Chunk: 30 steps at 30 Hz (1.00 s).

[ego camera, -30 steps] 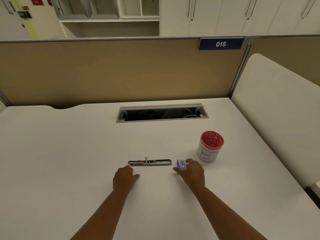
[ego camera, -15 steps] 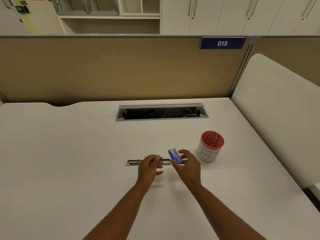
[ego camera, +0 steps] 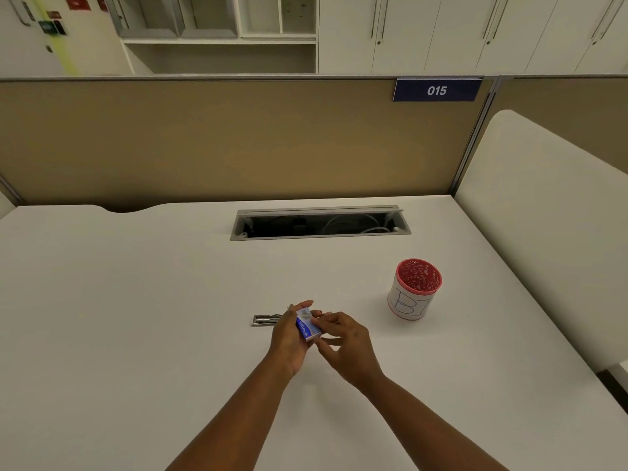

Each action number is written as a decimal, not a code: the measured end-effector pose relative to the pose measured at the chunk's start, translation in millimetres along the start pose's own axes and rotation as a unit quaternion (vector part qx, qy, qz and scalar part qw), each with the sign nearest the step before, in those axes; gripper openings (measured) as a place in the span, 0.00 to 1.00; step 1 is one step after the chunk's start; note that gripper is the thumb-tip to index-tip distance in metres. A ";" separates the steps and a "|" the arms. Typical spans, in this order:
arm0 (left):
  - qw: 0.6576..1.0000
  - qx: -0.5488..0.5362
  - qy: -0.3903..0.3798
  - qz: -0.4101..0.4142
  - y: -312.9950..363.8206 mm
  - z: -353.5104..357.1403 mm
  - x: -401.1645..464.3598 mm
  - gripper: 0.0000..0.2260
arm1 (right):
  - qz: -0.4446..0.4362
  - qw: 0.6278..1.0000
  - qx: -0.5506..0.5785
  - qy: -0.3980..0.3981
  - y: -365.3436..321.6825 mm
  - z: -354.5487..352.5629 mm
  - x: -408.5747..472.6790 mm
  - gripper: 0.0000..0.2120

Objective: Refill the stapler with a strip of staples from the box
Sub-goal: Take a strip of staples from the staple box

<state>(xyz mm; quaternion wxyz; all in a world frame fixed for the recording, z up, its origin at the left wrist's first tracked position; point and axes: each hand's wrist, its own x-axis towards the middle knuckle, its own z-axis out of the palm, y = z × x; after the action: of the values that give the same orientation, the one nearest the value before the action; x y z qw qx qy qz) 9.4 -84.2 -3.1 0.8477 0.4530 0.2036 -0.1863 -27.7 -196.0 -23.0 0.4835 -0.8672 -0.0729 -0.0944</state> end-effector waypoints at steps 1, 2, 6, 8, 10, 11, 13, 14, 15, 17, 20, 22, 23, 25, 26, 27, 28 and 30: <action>1.000 0.007 -0.003 0.005 0.0 0.5 0.5 0.19 | -0.009 1.000 -0.011 0.009 0.0 0.2 0.1 0.16; 1.000 0.008 -0.006 0.013 -0.6 1.1 0.8 0.19 | -0.019 0.999 -0.022 0.018 -0.3 0.1 0.1 0.15; 0.999 -0.027 -0.008 0.033 -6.3 3.6 0.6 0.14 | -0.067 0.995 -0.060 0.046 -0.1 0.5 -1.9 0.13; 0.999 -0.041 -0.007 0.029 -9.9 3.9 -0.3 0.12 | -0.085 0.991 -0.073 0.067 1.0 0.7 -2.6 0.11; 0.999 -0.040 -0.006 0.025 -12.7 4.1 0.3 0.14 | -0.100 0.988 -0.092 0.077 3.2 1.3 -2.8 0.10; 0.999 -0.040 -0.006 0.025 -14.0 4.3 0.8 0.15 | -0.105 0.986 -0.105 0.077 4.0 2.2 -3.2 0.09; 0.999 -0.038 -0.013 0.029 -15.7 4.1 1.4 0.18 | -0.100 0.986 -0.114 0.071 5.2 3.4 -3.0 0.07; 0.999 -0.030 -0.017 0.032 -15.6 3.9 2.3 0.19 | -0.091 0.988 -0.106 0.067 5.4 3.4 -2.3 0.07; 0.999 -0.017 -0.022 0.037 -15.0 3.3 2.8 0.19 | -0.079 0.991 -0.093 0.060 5.1 3.1 -1.6 0.06; 0.999 0.012 -0.029 0.044 -13.5 1.5 4.2 0.19 | -0.057 0.995 -0.071 0.029 4.4 0.4 0.1 0.07; 0.997 0.051 -0.028 0.056 -9.8 -3.2 5.2 0.18 | -0.040 0.998 -0.046 0.001 2.9 -9.7 5.0 0.06; 0.996 0.079 -0.016 0.043 -5.1 -4.4 5.7 0.17 | -0.029 0.998 -0.017 0.053 1.9 -16.6 13.2 0.02; 0.995 0.091 -0.012 0.027 -4.1 -3.8 5.4 0.16 | -0.018 0.997 -0.011 0.080 2.2 -20.0 18.1 0.02; 0.992 0.128 -0.003 -0.007 -2.1 -1.5 3.3 0.18 | 0.013 0.997 -0.004 0.081 1.6 -25.4 29.5 0.03; 0.988 0.151 -0.002 -0.018 -2.4 -0.8 1.9 0.19 | 0.029 0.998 -0.006 0.058 1.8 -27.1 34.0 0.05; 0.985 0.171 -0.007 -0.024 -3.2 0.5 1.1 0.19 | 0.043 0.999 -0.013 0.031 2.6 -28.4 37.6 0.07; 0.982 0.185 -0.015 -0.028 -4.2 1.1 0.8 0.20 | 0.055 0.998 -0.019 0.004 3.5 -29.4 40.6 0.09; 0.978 0.204 -0.031 -0.038 -4.9 2.4 0.7 0.20 | 0.077 0.996 -0.009 -0.037 5.0 -30.9 44.7 0.09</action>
<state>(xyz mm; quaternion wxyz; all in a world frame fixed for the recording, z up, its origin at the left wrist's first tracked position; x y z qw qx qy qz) 8.0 -88.9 -5.6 0.7354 0.6028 0.1519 -0.2697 13.9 -223.4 -0.8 0.4789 -0.8772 -0.0229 -0.0256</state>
